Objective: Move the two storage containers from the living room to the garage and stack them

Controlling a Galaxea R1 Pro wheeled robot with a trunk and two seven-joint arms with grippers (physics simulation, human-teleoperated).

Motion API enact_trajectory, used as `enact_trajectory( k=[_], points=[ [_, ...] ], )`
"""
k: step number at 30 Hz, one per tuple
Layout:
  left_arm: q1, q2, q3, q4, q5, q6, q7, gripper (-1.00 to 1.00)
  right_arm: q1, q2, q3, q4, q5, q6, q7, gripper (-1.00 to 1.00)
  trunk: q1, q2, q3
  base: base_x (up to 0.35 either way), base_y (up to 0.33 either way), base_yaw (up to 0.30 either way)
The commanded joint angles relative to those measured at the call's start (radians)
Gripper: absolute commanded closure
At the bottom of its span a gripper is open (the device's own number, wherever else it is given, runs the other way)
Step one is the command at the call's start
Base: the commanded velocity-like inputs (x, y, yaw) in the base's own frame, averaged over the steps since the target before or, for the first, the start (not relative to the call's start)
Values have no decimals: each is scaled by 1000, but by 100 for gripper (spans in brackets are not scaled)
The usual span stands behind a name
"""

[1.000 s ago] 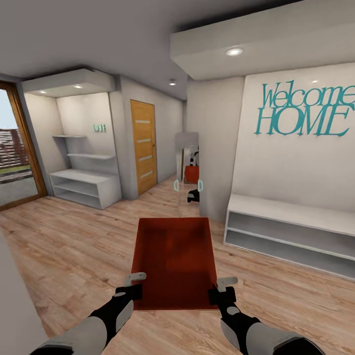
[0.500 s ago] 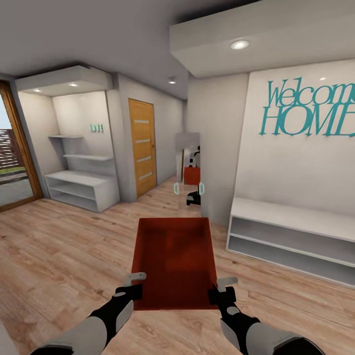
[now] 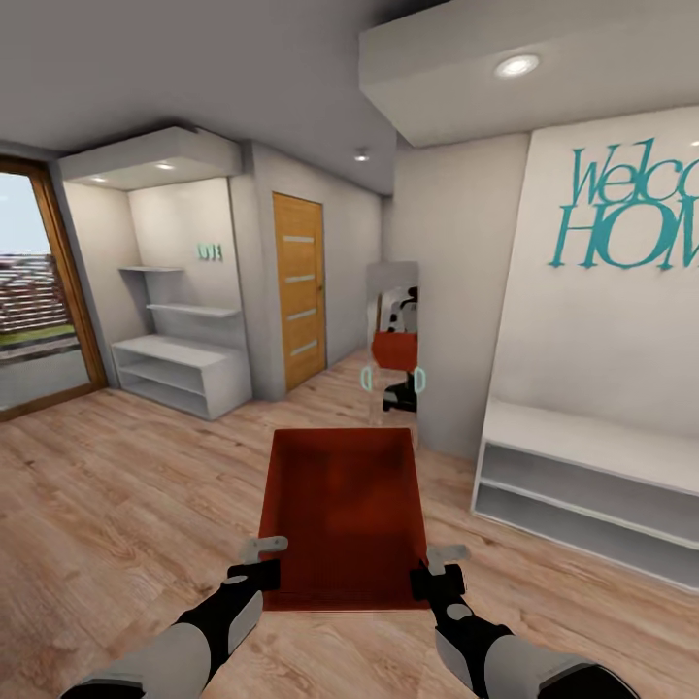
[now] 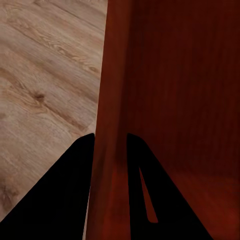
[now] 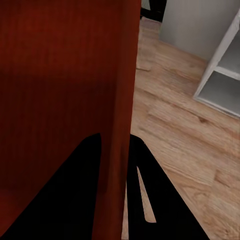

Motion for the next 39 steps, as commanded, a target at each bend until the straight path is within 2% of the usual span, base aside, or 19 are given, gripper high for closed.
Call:
enact_trajectory(
  k=[1, 25, 39],
  points=[
    [0, 34, 10, 2, 9, 2, 26, 100, -1, 0, -13, -2, -8, -23, -4, 100, 1, -1, -2, 321, 0, 231],
    [0, 34, 10, 1, 9, 2, 26, 100, -1, 0, -15, -2, -8, -23, -4, 100, 1, -1, -2, 321, 0, 228],
    [0, 34, 10, 1, 9, 2, 26, 100, -1, -1, -15, -2, -8, -23, -4, 100, 1, -1, -2, 321, 0, 15]
  ],
)
